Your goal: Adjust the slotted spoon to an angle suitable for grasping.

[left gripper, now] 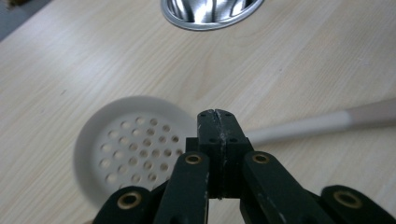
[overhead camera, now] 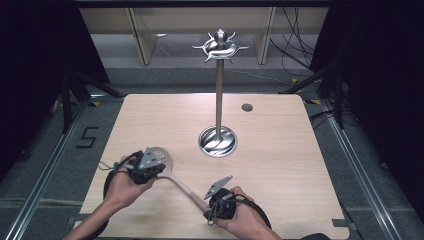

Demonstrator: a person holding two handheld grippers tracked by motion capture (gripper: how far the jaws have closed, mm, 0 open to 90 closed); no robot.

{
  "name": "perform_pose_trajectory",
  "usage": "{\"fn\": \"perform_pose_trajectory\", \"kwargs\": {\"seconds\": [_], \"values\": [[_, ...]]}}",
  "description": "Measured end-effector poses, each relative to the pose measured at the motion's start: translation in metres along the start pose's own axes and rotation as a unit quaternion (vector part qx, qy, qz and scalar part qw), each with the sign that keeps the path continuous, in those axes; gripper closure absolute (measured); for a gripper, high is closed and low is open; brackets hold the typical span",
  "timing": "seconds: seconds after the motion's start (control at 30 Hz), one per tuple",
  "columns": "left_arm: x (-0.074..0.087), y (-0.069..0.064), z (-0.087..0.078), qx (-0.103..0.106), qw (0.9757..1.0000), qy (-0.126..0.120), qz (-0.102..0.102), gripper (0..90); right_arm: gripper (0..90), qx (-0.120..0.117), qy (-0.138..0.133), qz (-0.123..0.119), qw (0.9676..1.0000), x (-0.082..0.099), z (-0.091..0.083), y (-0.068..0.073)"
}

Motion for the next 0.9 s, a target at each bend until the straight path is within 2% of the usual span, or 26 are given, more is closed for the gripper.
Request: {"fn": "perform_pose_trajectory", "kwargs": {"seconds": [0.03, 0.1, 0.13, 0.2, 0.23, 0.27, 0.3, 0.57, 0.6, 0.67, 0.7, 0.73, 0.8, 0.9], "values": [[-0.004, -0.004, 0.007, 0.012, 0.9999, 0.004, -0.009, 89.3, 90.0, -0.002, 0.004, -0.004, 1.0000, 0.000, 0.003, 0.002], [-0.012, -0.009, 0.021, 0.028, 0.9995, 0.017, -0.006, 89.3, 90.0, -0.005, 0.013, -0.003, 0.9999, 0.000, 0.008, 0.005], [-0.015, -0.010, 0.028, 0.034, 0.9989, 0.031, 0.005, 89.3, 90.0, -0.004, 0.017, -0.003, 0.9998, 0.000, 0.009, 0.005], [-0.016, -0.015, 0.046, 0.054, 0.9962, 0.066, 0.016, 89.3, 90.0, -0.005, 0.028, 0.001, 0.9996, 0.001, 0.013, 0.007], [-0.015, -0.016, 0.052, 0.059, 0.9947, 0.082, 0.021, 89.3, 90.0, 0.001, 0.027, -0.011, 0.9996, 0.001, 0.016, 0.005], [-0.014, -0.017, 0.056, 0.066, 0.9933, 0.091, 0.026, 89.4, 90.0, 0.000, 0.032, 0.001, 0.9995, 0.002, 0.016, 0.006], [-0.013, -0.017, 0.061, 0.068, 0.9915, 0.105, 0.037, 89.4, 90.0, 0.000, 0.033, 0.000, 0.9995, 0.002, 0.016, 0.006], [-0.011, -0.018, 0.065, 0.062, 0.9889, 0.128, 0.043, 89.4, 90.0, 0.012, 0.043, 0.011, 0.9989, 0.002, 0.019, 0.002], [-0.011, -0.017, 0.065, 0.065, 0.9872, 0.136, 0.051, 89.4, 90.0, 0.012, 0.045, 0.013, 0.9988, 0.003, 0.021, 0.002], [-0.010, -0.018, 0.066, 0.065, 0.9879, 0.134, 0.043, 89.4, 90.0, 0.012, 0.049, 0.015, 0.9986, 0.003, 0.022, 0.002], [-0.009, -0.018, 0.065, 0.068, 0.9871, 0.139, 0.042, 89.4, 90.0, 0.012, 0.050, 0.016, 0.9986, 0.003, 0.023, 0.002], [-0.009, -0.016, 0.065, 0.069, 0.9856, 0.146, 0.051, 89.4, 90.0, 0.011, 0.050, 0.014, 0.9986, 0.003, 0.023, 0.002], [-0.008, -0.016, 0.067, 0.072, 0.9867, 0.140, 0.040, 89.5, 90.0, 0.014, 0.052, 0.013, 0.9985, 0.004, 0.024, 0.001], [-0.009, -0.017, 0.067, 0.070, 0.9856, 0.146, 0.048, 89.5, 90.0, 0.017, 0.054, 0.016, 0.9983, 0.004, 0.026, 0.001]]}}
Point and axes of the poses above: each handheld gripper's, and its own axes: z roughly forward along the jaws, x roughly out of its underside, y roughly to its left, the point moved 4 cm from there along z, roughly forward along the jaws, and after that the axes turned 3 degrees about -x, right-handed, at the moved point
